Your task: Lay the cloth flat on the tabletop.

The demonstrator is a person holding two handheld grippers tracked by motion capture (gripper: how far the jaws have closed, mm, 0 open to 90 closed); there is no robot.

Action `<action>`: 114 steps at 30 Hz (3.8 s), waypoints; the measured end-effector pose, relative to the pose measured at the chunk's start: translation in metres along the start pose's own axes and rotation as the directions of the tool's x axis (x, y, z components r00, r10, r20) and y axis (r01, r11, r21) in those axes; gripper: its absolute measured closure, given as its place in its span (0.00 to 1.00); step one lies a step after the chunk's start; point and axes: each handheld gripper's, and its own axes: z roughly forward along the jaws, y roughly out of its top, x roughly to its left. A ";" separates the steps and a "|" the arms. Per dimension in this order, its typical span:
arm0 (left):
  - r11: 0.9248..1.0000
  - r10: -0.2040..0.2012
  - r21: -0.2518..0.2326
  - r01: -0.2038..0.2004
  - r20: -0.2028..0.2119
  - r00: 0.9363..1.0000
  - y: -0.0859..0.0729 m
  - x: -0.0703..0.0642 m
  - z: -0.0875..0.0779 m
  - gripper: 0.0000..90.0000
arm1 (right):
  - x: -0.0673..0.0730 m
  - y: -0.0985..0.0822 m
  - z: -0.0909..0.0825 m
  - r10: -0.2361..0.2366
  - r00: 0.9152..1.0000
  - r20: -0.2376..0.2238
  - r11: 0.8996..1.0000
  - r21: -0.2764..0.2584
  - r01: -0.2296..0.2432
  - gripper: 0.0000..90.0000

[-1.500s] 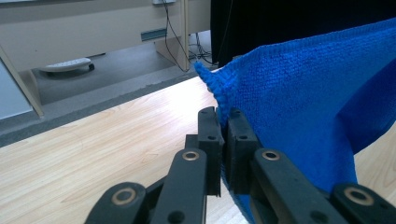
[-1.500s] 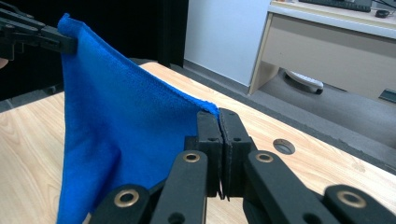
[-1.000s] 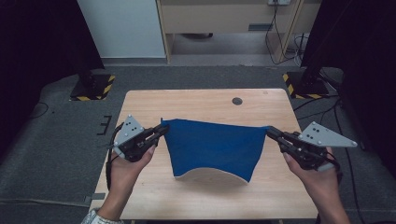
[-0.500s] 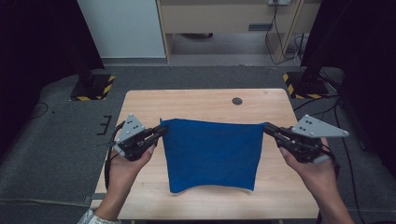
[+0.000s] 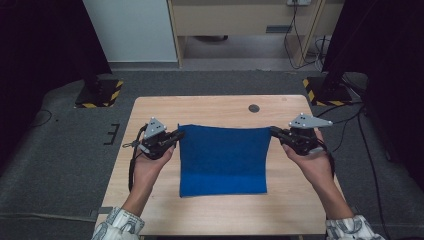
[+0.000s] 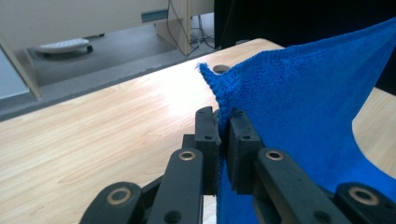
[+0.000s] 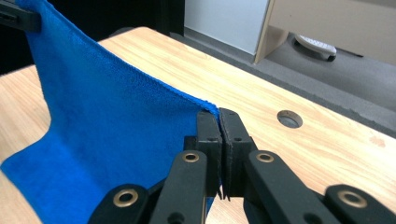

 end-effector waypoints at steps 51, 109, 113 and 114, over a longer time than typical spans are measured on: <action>0.993 -0.072 0.093 0.077 -0.050 0.996 -0.024 0.023 0.072 0.93 | -0.031 -0.036 0.061 0.063 0.997 0.039 0.990 0.120 -0.067 0.97; 0.976 -0.106 0.176 0.131 -0.142 0.984 -0.051 0.070 0.143 0.53 | -0.065 -0.057 0.167 0.195 0.973 0.123 0.960 0.177 -0.215 0.35; 0.973 -0.107 0.187 0.133 -0.139 0.984 -0.049 0.068 0.140 0.45 | -0.064 -0.052 0.163 0.183 0.974 0.135 0.966 0.156 -0.204 0.29; 0.973 -0.105 0.190 0.130 -0.136 0.985 -0.048 0.067 0.139 0.43 | -0.063 -0.051 0.162 0.185 0.973 0.139 0.966 0.155 -0.206 0.28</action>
